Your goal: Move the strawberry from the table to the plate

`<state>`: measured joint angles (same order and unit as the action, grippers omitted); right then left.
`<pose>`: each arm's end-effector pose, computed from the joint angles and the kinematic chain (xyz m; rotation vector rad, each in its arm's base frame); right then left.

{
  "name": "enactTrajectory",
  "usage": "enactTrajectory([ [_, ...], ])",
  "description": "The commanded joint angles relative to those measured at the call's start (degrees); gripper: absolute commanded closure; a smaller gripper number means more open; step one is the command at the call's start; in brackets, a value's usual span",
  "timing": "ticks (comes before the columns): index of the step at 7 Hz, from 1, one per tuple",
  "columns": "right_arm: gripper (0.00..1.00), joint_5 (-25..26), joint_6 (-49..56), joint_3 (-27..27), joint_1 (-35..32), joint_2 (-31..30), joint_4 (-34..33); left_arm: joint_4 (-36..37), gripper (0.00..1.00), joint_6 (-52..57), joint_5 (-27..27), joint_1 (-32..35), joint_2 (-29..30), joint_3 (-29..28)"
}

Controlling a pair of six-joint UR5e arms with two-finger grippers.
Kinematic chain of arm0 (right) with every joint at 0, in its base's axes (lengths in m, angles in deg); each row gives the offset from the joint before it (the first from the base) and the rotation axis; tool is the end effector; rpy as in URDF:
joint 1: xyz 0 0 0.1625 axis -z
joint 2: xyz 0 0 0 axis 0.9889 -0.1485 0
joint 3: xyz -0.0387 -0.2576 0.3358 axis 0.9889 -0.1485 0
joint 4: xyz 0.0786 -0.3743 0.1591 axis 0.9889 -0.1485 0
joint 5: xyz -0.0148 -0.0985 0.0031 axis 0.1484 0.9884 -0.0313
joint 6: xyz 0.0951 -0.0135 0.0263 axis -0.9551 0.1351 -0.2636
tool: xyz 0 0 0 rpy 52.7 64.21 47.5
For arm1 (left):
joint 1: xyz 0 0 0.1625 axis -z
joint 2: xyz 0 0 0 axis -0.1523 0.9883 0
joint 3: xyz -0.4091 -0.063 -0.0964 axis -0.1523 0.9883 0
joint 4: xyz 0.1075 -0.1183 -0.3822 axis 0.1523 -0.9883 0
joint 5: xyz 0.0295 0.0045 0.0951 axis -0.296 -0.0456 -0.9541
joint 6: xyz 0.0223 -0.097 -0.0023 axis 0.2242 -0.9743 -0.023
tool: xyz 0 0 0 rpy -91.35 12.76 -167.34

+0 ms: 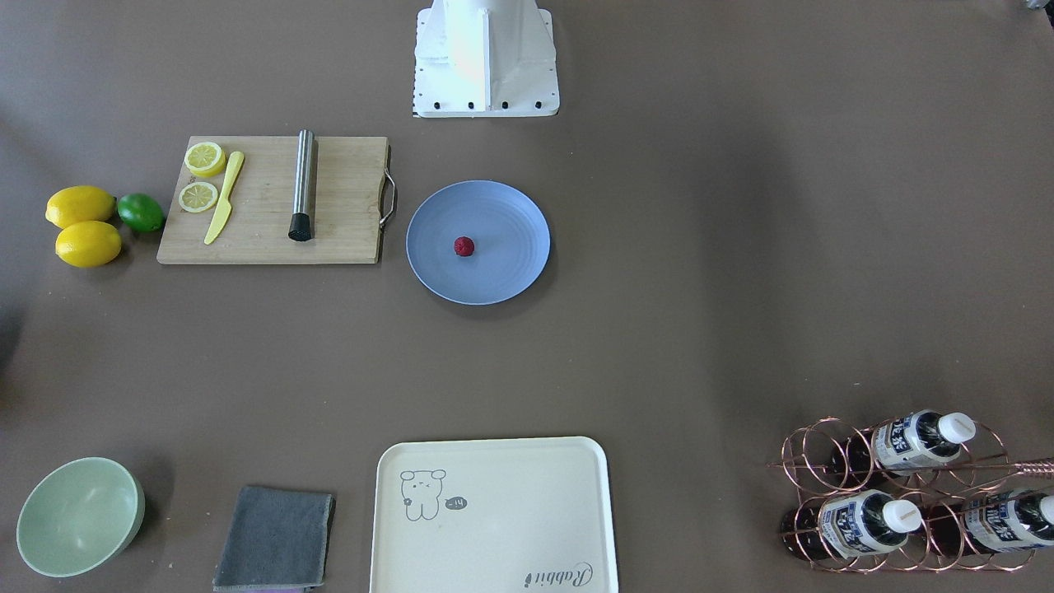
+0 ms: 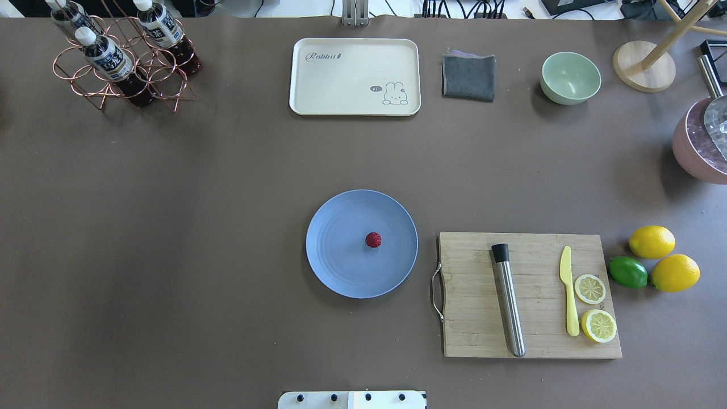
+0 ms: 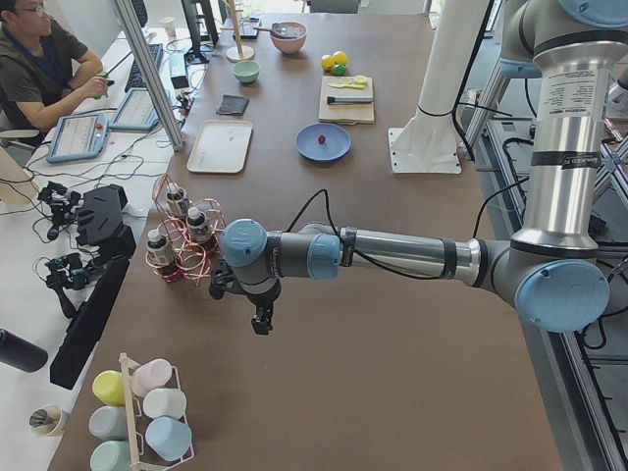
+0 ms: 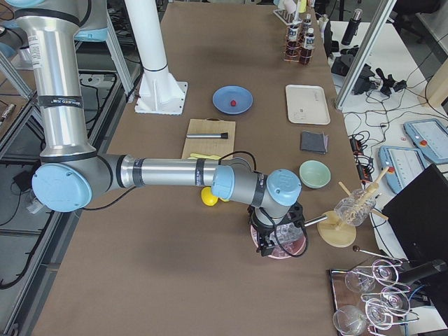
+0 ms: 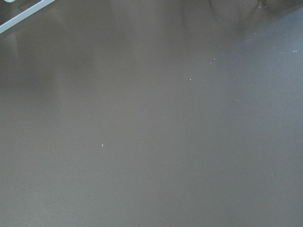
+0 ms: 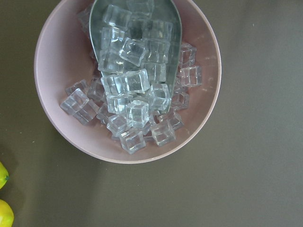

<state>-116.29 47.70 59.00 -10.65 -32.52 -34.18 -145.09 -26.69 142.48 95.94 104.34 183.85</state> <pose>0.0861 -0.5142 0.6581 0.0147 -0.7443 -0.3178 -0.0345 -0.5025 0.6172 0.0163 0.8395 0.1081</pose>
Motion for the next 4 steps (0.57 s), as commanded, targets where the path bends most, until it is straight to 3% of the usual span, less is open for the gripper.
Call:
enactTrajectory([
  [1, 0.00, -0.08, -0.03, 0.00, 0.00, 0.00, 0.00, 0.00, 0.03, -0.03, 0.00, 0.00, 0.00, 0.00],
  [4, 0.00, -0.25, -0.03, 0.09, 0.00, 0.00, 0.00, 0.00, 0.03, -0.03, 0.00, 0.09, -0.44, 0.00],
])
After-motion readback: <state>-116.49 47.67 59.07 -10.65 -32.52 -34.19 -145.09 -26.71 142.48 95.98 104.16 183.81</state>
